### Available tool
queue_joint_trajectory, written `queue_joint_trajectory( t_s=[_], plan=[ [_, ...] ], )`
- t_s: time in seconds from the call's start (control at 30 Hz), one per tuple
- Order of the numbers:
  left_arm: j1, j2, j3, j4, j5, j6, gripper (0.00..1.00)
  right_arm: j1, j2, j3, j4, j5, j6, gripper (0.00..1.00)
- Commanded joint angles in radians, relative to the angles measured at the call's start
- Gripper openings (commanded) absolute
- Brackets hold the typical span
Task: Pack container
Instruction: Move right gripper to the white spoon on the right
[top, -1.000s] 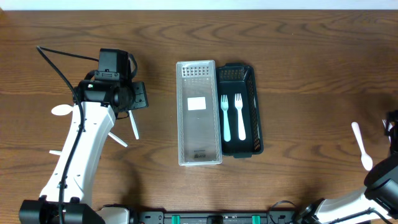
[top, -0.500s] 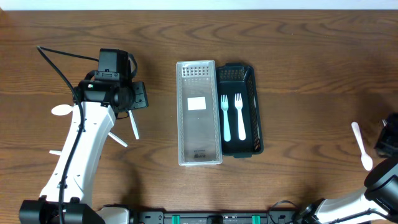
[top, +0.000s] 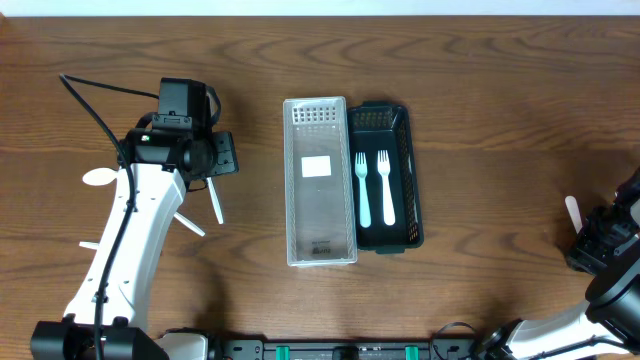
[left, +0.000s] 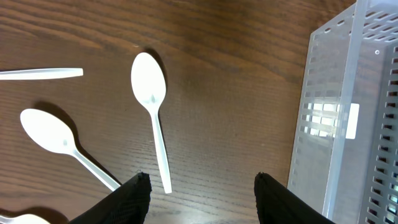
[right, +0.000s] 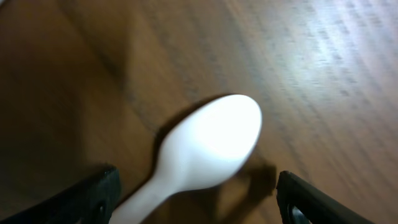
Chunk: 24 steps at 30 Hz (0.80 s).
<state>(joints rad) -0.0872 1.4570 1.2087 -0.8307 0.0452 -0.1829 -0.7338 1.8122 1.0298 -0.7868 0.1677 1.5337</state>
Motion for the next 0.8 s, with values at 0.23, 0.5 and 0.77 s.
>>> queue_joint_trajectory(
  t_s=[0.23,0.5,0.77],
  plan=[
    [-0.002,0.002,0.020,-0.029,-0.012,0.006,0.56,0.001,-0.012,-0.060,0.040,0.014,0.051,0.78],
    [-0.002,0.002,0.020,-0.033,-0.012,0.006,0.56,-0.001,-0.012,-0.097,0.035,0.028,0.070,0.67],
    [-0.002,0.002,0.020,-0.045,-0.012,0.007,0.56,-0.014,-0.012,-0.097,0.032,0.069,0.070,0.62]
  ],
)
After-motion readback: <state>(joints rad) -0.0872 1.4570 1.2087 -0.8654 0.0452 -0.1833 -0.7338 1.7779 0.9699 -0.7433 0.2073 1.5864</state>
